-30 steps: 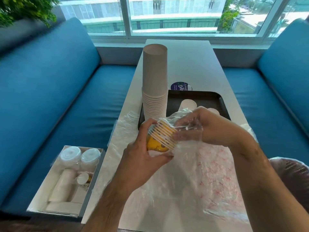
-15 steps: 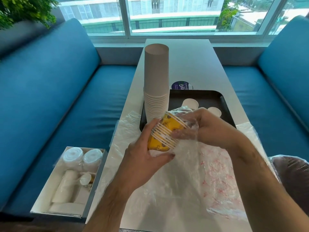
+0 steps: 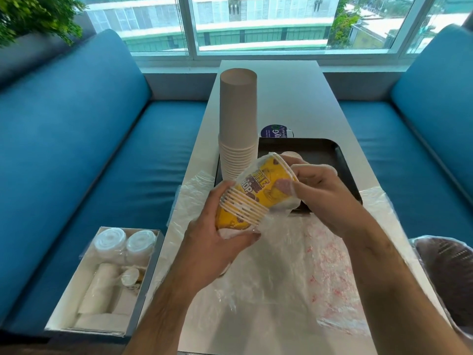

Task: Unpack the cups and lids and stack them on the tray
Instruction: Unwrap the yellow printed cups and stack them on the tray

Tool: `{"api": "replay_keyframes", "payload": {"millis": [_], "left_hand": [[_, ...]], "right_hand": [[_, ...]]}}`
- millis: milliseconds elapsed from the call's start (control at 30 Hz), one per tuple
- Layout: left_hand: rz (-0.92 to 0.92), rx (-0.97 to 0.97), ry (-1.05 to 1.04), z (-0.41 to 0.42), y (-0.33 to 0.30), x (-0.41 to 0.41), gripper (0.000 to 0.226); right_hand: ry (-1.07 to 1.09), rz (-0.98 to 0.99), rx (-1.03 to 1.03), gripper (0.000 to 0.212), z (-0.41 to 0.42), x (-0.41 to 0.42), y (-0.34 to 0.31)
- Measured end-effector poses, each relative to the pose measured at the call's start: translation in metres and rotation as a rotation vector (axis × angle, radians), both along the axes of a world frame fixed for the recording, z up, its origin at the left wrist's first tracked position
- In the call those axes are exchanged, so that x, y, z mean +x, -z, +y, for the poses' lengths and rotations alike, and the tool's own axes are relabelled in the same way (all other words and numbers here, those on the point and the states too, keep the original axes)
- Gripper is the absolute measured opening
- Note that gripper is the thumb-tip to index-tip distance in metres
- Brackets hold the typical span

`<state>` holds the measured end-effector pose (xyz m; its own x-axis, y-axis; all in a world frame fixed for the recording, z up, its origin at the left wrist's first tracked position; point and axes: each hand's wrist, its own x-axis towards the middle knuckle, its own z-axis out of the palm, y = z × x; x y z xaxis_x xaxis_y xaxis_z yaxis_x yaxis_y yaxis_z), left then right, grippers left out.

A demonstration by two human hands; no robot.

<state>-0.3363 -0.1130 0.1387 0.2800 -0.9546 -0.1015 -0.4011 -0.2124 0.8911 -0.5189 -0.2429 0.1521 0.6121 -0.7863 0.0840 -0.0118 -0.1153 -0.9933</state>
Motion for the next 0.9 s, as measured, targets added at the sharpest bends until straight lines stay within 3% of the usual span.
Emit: {"api": "replay_keyframes", "payload": {"millis": [67, 167, 233, 433, 667, 767, 900], "left_hand": [[0.021, -0.017, -0.012, 0.001, 0.000, 0.002, 0.086], [0.042, -0.040, -0.024, 0.003, -0.002, 0.005, 0.084], [0.058, -0.045, -0.026, 0.004, -0.004, 0.006, 0.082], [0.102, -0.077, -0.039, 0.003, -0.006, 0.006, 0.083], [0.171, -0.081, -0.046, -0.002, -0.008, 0.001, 0.079], [0.189, -0.085, -0.048, -0.003, -0.010, 0.001, 0.079], [0.192, -0.106, -0.076, -0.002, -0.009, 0.003, 0.079]], "right_hand": [[0.032, -0.050, 0.028, 0.026, 0.000, -0.001, 0.002], [0.078, -0.078, 0.095, 0.054, -0.003, -0.006, 0.003], [0.061, 0.009, 0.077, 0.068, -0.003, -0.010, 0.002], [0.019, 0.370, -0.073, 0.069, 0.001, -0.008, 0.007], [0.006, 0.490, -0.096, 0.078, 0.005, -0.004, 0.024], [0.141, 0.497, -0.130, 0.075, 0.002, -0.012, 0.034], [0.487, 0.388, -0.206, 0.079, -0.008, -0.029, 0.039]]}}
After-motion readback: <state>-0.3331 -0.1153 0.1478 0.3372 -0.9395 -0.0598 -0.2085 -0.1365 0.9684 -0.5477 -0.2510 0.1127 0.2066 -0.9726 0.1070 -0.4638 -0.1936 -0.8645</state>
